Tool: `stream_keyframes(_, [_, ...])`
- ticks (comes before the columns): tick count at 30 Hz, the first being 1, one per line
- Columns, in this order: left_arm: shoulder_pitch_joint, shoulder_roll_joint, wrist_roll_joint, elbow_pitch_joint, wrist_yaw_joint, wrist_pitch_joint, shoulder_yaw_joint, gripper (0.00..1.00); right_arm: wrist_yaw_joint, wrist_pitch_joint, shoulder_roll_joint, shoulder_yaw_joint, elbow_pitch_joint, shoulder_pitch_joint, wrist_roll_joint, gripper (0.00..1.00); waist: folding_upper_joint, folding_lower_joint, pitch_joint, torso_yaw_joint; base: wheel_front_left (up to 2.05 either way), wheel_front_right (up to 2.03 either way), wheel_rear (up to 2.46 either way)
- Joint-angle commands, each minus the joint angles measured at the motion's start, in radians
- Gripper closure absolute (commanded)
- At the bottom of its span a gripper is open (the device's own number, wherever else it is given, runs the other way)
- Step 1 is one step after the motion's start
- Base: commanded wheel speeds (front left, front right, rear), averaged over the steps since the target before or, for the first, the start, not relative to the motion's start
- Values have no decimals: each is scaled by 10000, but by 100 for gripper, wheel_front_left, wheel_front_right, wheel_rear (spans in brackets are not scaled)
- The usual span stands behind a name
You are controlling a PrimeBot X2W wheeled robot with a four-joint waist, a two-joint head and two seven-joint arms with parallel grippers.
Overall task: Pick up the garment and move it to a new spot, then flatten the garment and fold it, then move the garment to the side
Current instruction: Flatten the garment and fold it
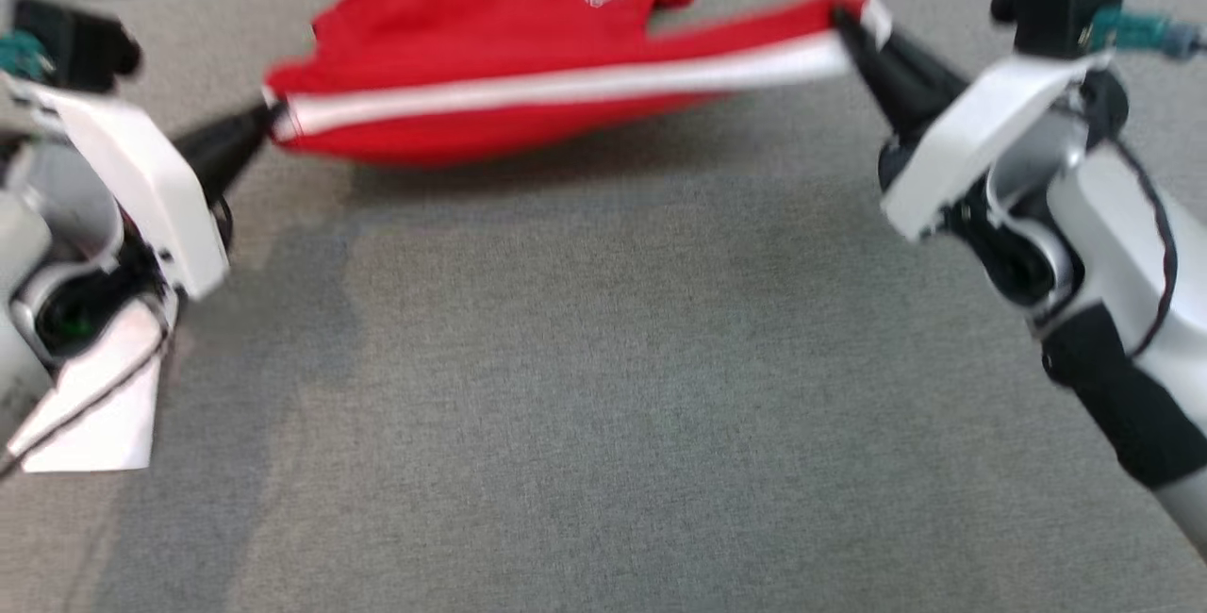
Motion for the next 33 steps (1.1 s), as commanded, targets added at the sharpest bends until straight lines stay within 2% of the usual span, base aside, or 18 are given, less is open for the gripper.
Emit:
stream_keyframes(1, [252,153,-221,-160,1,275,12,100,-2,278,-203,92,-173,381,187,100,0,0,-697,-4,0,0,0])
stream_keyframes(7, [1736,454,-1029,-1333,1,2178,-26,100,-2,2177,-1149,311,-1313,2113,1085,100,0,0,-1749,14,0,0,0])
stream_keyframes(12, [2834,760,-1829,-2749,0,3059,-40,100,-1,3439,-1805,185,-2321,3378,1553,100,0,0,-2475,-51,0,0,0])
stream_keyframes(16, [3684,1331,-1910,-3972,0,3539,-45,100,-2,4247,-2366,-269,-3059,4564,1517,100,0,0,-2747,8,0,0,0])
stream_keyframes(21, [4622,1834,-1720,-5252,182,3951,-44,100,-2,5289,-2814,-1410,-4224,6152,1090,100,0,0,-2828,190,0,0,0])
stream_keyframes(24, [4802,1998,-1675,-5839,295,4361,-29,100,-2,5939,-2732,-2334,-5011,6900,708,100,0,0,-2724,276,0,0,0])
stream_keyframes(26, [4691,2132,-1675,-6136,381,4550,-6,100,-2,6644,-2327,-3153,-5733,7376,230,100,0,0,-2502,352,0,0,0])
stream_keyframes(27, [4691,2132,-1675,-6136,381,4550,-6,100,-2,6644,-2327,-3153,-5733,7376,230,100,0,0,-2502,352,0,0,0])
stream_keyframes(33, [4107,1977,-2203,-5906,345,4820,442,100,-1,8157,-1130,-4312,-6489,7013,-750,100,0,0,-1885,456,0,0,0])
